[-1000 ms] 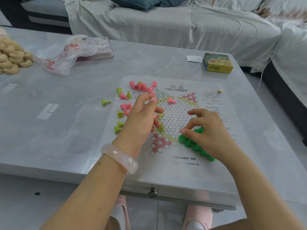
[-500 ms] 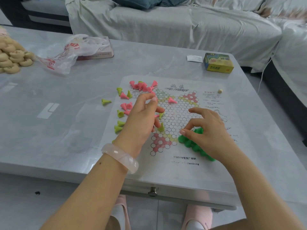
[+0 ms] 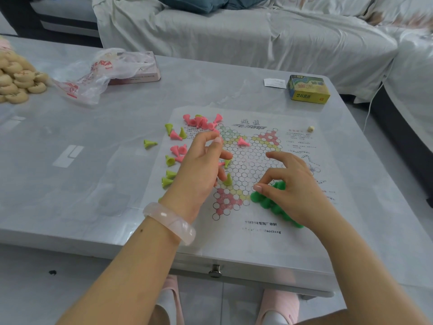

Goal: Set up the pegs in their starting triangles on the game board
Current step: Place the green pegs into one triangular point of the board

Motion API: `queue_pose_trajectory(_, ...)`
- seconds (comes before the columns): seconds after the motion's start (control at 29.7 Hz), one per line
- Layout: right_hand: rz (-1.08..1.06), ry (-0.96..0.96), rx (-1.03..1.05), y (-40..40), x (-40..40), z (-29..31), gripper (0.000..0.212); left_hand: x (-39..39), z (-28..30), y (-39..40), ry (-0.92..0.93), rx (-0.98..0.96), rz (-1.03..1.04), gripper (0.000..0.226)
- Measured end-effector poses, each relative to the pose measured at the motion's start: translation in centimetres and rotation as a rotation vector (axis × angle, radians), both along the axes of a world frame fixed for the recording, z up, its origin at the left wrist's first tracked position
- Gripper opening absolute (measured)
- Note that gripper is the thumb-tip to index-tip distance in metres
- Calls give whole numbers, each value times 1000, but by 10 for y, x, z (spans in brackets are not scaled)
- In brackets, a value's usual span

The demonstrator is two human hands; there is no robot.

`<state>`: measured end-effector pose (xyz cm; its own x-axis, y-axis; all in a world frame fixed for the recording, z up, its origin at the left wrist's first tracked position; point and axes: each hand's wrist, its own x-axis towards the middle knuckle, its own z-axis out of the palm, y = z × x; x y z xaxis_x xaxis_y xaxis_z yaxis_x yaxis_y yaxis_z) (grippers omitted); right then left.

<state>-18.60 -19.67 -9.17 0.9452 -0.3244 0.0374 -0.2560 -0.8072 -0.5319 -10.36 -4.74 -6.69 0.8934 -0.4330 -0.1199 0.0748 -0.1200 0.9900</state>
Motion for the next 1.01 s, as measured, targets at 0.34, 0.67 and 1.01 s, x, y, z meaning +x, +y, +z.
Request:
queue_pose_trajectory(0.34,17,55,-6,1,-1,3,12,0,1,1,4,-6,-5,18)
queue_pose_trajectory(0.67,37,51,-12,2,-2,4,9,1,1,0,0,3,0,20)
queue_pose_trajectory(1.01,75,26,-25,4,-2,3,8,0,2,0,5,3,2,20)
